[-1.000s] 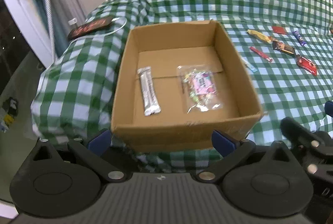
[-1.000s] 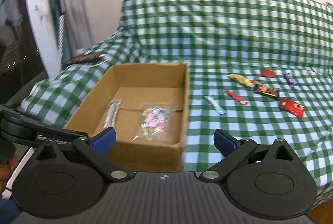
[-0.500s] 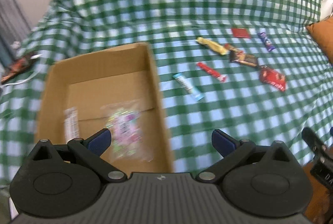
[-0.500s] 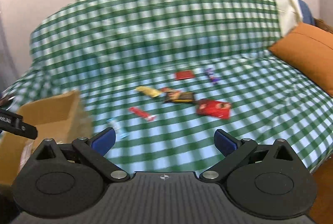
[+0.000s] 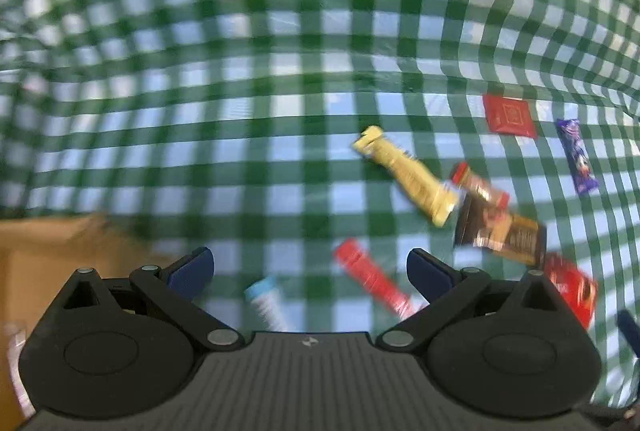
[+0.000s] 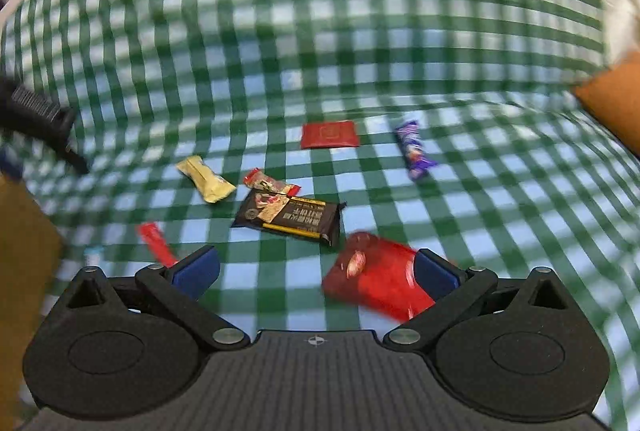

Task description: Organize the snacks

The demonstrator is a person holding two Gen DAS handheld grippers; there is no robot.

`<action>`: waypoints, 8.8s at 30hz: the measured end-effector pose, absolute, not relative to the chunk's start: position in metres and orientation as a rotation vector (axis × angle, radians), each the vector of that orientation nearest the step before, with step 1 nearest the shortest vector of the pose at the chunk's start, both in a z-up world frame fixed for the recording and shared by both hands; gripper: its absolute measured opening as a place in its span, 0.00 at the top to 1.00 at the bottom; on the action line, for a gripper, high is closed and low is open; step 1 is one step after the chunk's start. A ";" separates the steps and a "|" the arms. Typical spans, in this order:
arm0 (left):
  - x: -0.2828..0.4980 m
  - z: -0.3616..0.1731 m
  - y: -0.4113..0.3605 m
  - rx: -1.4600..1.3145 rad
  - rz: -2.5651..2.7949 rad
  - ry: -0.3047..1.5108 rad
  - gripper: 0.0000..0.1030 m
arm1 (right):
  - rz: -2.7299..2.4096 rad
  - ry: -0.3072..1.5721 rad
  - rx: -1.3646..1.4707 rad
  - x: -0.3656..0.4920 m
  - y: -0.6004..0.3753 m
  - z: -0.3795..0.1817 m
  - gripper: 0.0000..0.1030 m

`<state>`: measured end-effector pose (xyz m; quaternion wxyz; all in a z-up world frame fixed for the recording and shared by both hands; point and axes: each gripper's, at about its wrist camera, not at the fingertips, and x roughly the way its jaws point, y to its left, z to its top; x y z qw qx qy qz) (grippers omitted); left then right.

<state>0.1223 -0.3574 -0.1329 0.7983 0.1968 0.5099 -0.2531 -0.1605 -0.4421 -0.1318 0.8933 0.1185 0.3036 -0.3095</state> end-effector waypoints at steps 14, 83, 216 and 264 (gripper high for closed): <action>0.195 -0.236 -0.450 0.324 -0.569 1.306 0.00 | -0.389 0.802 0.073 -0.040 -0.523 -0.215 0.00; -0.113 0.003 0.159 0.257 -0.596 0.821 0.86 | -0.303 0.557 0.139 -0.258 0.005 0.015 0.58; -0.112 0.011 0.173 0.267 -0.373 0.697 0.00 | -0.349 0.534 0.117 -0.229 0.034 0.029 0.04; -0.095 -0.014 0.156 0.338 -0.372 0.776 0.00 | -0.332 0.609 0.180 -0.217 0.010 0.006 0.03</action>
